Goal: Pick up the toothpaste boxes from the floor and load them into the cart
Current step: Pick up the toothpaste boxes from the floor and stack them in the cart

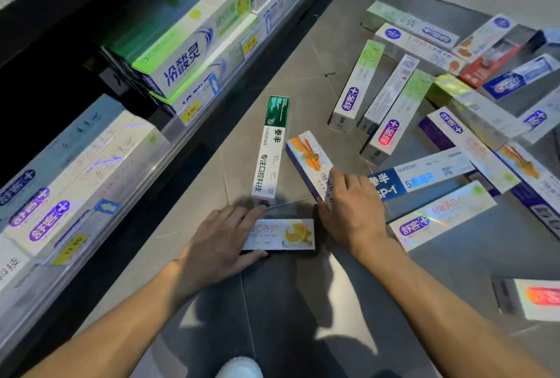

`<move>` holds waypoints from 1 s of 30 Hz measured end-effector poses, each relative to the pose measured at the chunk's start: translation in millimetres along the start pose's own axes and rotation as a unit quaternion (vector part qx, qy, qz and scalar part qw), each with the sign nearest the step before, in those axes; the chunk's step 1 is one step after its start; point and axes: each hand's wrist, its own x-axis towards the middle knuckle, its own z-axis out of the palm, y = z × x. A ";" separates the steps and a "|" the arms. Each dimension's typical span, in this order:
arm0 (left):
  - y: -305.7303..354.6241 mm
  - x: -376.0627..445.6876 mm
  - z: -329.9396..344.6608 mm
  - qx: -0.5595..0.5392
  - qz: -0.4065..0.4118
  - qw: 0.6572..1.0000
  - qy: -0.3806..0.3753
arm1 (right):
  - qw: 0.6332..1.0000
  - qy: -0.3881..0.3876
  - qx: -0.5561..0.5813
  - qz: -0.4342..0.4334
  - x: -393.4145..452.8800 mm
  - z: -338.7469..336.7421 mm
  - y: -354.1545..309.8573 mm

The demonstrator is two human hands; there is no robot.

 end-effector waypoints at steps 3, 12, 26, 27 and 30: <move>3.5 -5.0 3.5 -0.004 -0.022 1.000 0.007 | 1.000 -0.011 -0.011 -0.004 -5.1 -1.9 -3.5; 6.2 -1.3 -26.4 -0.109 -0.108 0.982 -0.107 | 0.988 -0.040 0.119 0.095 2.5 -14.3 -9.6; 89.9 45.6 -249.5 -0.551 -0.272 0.781 0.109 | 0.836 -0.026 0.529 0.141 -51.9 -219.5 -11.9; 98.2 47.1 -284.1 -0.567 -0.260 0.774 0.108 | 0.824 -0.030 0.551 0.127 -58.7 -255.5 -13.4; 133.6 43.5 -405.0 -0.594 -0.229 0.763 0.111 | 0.780 -0.011 0.622 0.074 -83.4 -380.6 -20.7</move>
